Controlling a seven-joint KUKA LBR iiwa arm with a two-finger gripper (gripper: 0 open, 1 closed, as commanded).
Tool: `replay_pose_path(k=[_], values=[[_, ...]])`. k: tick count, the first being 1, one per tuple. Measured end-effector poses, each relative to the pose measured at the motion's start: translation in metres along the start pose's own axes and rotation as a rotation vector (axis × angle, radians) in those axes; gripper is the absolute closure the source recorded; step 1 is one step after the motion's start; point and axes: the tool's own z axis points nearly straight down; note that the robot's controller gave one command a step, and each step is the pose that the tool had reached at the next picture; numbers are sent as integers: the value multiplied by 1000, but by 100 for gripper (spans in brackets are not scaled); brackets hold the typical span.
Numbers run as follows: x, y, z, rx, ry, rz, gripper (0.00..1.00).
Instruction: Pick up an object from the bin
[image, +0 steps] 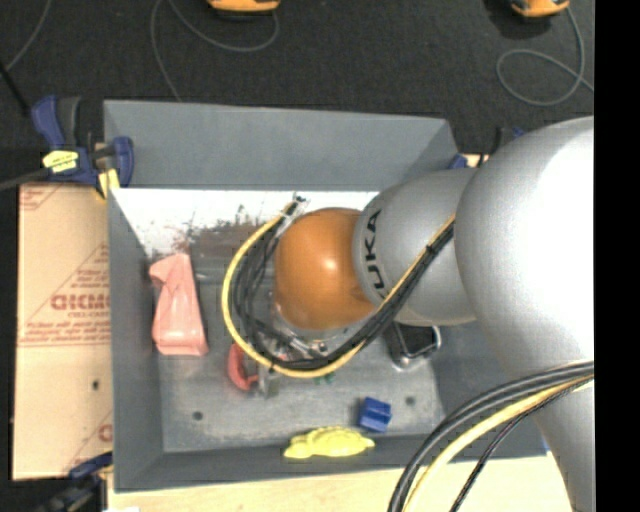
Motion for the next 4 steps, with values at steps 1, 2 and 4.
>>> replay_pose_path(k=[1,2,4], values=[[0,0,0,0,0,1,100],[-4,-2,-23,0,3,-8,100],[-8,0,-83,0,7,2,100]])
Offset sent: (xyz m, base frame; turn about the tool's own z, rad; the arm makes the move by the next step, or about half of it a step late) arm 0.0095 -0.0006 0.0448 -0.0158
